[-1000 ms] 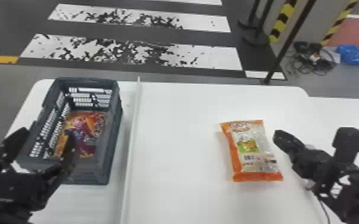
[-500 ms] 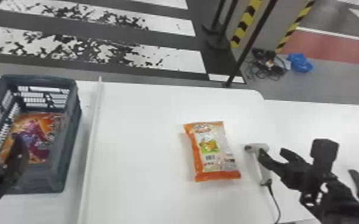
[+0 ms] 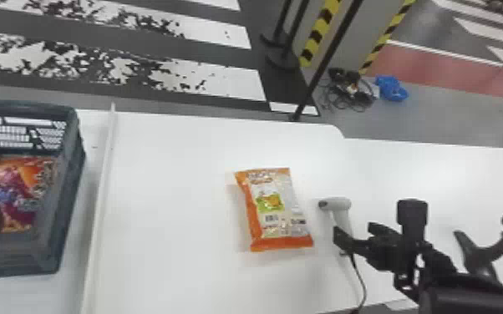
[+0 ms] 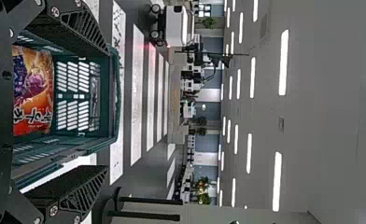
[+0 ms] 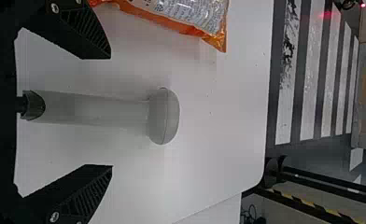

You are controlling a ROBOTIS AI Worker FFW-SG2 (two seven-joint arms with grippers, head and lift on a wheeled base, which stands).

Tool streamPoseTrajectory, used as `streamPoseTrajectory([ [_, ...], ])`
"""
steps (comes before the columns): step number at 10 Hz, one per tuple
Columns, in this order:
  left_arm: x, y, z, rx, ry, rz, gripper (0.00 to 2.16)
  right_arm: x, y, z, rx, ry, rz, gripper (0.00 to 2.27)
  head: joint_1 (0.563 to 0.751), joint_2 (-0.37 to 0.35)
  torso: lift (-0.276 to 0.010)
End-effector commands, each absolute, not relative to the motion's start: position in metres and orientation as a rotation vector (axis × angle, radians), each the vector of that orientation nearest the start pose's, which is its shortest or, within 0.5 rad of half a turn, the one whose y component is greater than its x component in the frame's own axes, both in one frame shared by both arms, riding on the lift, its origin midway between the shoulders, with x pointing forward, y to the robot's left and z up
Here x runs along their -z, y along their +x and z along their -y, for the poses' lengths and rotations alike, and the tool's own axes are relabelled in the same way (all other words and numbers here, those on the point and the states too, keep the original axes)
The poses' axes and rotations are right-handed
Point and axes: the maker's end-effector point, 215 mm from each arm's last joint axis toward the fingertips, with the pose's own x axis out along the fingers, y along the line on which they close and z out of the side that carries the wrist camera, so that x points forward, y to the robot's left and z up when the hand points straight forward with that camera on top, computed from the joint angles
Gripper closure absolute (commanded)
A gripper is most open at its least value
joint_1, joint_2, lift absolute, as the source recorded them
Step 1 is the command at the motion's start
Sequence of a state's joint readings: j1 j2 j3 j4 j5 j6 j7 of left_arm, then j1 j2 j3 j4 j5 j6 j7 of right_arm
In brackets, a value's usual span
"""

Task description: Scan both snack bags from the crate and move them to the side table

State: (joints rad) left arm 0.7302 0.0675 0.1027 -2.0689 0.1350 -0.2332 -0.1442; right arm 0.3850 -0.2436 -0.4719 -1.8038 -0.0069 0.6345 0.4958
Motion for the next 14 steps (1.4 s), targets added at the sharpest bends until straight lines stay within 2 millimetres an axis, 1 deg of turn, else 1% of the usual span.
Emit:
streamPoseTrajectory([
  [1, 0.344, 0.37, -0.259, 0.082, -0.012, 0.01, 0.15, 0.525, 0.376, 0.477, 0.002, -0.048, -0.756, 0.1, 0.695, -0.326, -0.075],
  [2, 0.344, 0.37, -0.259, 0.083, -0.012, 0.01, 0.15, 0.532, 0.381, 0.473, -0.02, -0.057, -0.779, 0.1, 0.695, -0.324, -0.075],
  [4, 0.345, 0.369, -0.259, 0.083, -0.012, 0.009, 0.15, 0.54, 0.388, 0.472, -0.051, -0.09, -0.814, 0.16, 0.695, -0.317, -0.075],
  [5, 0.346, 0.369, -0.259, 0.082, -0.012, 0.009, 0.15, 0.542, 0.391, 0.471, -0.064, -0.104, -0.824, 0.23, 0.695, -0.315, -0.075],
  [6, 0.346, 0.369, -0.259, 0.082, -0.012, 0.009, 0.15, 0.544, 0.394, 0.47, -0.076, -0.117, -0.833, 0.39, 0.695, -0.311, -0.075],
  [7, 0.343, 0.369, -0.259, 0.084, -0.013, 0.015, 0.15, 0.544, 0.398, 0.469, -0.083, -0.133, -0.836, 0.64, 0.695, -0.308, -0.075],
  [8, 0.343, 0.369, -0.259, 0.083, -0.016, 0.014, 0.15, 0.544, 0.399, 0.47, -0.087, -0.155, -0.846, 1.04, 0.695, -0.306, -0.075],
  [9, 0.342, 0.368, -0.259, 0.085, -0.015, 0.017, 0.15, 0.548, 0.398, 0.469, -0.081, -0.148, -0.865, 1.8, 0.695, -0.305, -0.075],
  [10, 0.341, 0.368, -0.259, 0.087, -0.02, 0.021, 0.15, 0.551, 0.396, 0.471, -0.071, -0.15, -0.885, 2.21, 0.695, -0.305, -0.075],
  [12, 0.338, 0.367, -0.259, 0.087, -0.018, 0.027, 0.15, 0.546, 0.396, 0.47, -0.068, -0.16, -0.876, 2.25, 0.695, -0.309, -0.075],
  [14, 0.337, 0.366, -0.259, 0.087, -0.018, 0.03, 0.15, 0.53, 0.391, 0.467, -0.047, -0.155, -0.859, 2.25, 0.695, -0.309, -0.075],
])
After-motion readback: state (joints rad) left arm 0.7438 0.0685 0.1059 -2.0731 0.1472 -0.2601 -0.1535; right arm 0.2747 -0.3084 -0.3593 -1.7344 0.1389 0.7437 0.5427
